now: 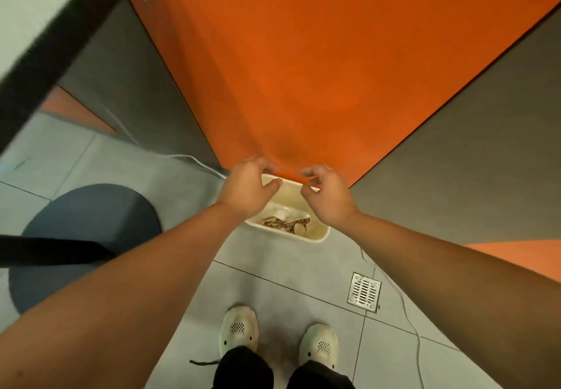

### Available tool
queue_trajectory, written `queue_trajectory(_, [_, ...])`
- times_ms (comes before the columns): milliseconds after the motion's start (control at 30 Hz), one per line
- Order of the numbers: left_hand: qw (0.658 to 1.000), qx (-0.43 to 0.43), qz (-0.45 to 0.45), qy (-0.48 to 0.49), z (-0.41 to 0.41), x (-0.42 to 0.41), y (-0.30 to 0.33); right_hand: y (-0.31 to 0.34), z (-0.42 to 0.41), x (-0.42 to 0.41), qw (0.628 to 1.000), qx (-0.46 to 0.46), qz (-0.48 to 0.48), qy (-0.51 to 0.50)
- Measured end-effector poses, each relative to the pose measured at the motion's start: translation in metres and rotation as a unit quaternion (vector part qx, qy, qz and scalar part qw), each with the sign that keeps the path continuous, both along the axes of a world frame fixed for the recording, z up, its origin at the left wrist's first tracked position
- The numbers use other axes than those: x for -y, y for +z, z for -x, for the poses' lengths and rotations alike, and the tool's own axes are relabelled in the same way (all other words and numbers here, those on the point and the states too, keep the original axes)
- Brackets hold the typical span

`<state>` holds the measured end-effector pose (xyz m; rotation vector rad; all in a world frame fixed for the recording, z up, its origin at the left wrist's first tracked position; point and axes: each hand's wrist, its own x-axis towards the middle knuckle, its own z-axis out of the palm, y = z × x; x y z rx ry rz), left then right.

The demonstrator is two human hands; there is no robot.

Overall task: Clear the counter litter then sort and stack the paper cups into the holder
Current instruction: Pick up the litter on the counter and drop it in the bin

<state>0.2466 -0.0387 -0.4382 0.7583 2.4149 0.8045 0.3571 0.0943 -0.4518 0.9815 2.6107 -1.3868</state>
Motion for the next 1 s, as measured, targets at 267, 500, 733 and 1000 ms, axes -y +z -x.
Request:
queue_trajectory(267, [0.992,-0.04,-0.115,0.026,0.003,0.003,0.249,0.231,0.016,0.011,0.981,-0.194,0.02,-0.013])
queue_trajectory(500, [0.978,-0.137,-0.145,0.053,0.033,0.015,0.419,0.395,0.049,0.018,0.949,-0.31,0.022,0.047])
queue_trajectory(733, [0.968,-0.201,-0.126,0.081,0.127,-0.004,0.488,0.47,0.145,-0.004,0.947,-0.304,-0.059,0.081])
queue_trajectory(1000, [0.965,-0.239,-0.088,0.06,0.266,-0.05,0.491,0.461,0.283,-0.061,0.957,-0.215,-0.183,0.071])
